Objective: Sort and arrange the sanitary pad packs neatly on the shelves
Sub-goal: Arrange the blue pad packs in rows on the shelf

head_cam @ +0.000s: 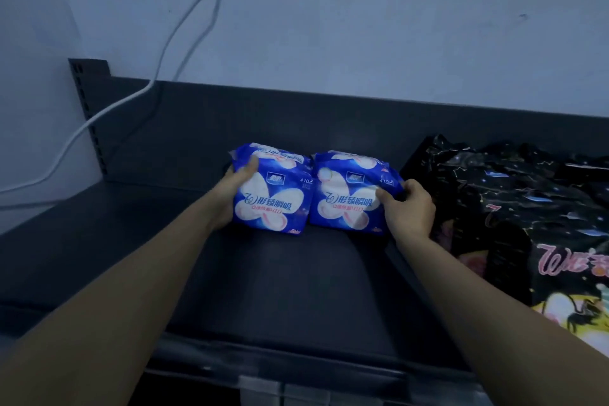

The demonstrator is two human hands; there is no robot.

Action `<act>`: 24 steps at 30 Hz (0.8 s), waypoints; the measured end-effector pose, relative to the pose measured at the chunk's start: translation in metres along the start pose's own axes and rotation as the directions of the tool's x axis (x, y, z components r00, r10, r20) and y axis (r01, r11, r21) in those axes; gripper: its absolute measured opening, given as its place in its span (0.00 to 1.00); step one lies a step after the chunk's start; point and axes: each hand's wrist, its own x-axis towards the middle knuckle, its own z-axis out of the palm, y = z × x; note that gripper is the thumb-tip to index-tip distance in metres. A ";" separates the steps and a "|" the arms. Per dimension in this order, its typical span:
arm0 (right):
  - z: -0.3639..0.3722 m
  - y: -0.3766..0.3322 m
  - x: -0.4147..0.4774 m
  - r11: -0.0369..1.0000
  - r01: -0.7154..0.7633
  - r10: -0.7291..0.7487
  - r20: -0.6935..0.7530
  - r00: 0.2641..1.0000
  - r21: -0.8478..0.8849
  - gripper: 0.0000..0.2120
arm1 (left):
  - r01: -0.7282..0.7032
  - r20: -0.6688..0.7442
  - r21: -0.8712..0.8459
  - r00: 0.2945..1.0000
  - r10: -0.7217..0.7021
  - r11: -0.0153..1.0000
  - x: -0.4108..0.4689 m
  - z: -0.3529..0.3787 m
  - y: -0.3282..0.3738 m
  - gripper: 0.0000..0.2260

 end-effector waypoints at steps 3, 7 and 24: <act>0.000 0.001 0.000 1.000 0.024 -0.024 -0.021 0.999 -0.002 0.09 | -0.196 -0.065 0.430 0.967 0.247 0.881 0.010 -0.008 -0.005 0.55; -0.001 0.001 -0.005 0.997 0.081 -0.081 -0.019 0.997 -0.011 0.11 | -0.334 -0.016 0.758 0.849 0.528 0.560 0.009 -0.007 0.000 0.48; 0.005 -0.024 -0.026 0.856 0.314 -0.294 0.115 0.949 -0.409 0.39 | -0.013 -0.038 0.995 0.863 0.503 0.097 -0.037 0.005 0.008 0.45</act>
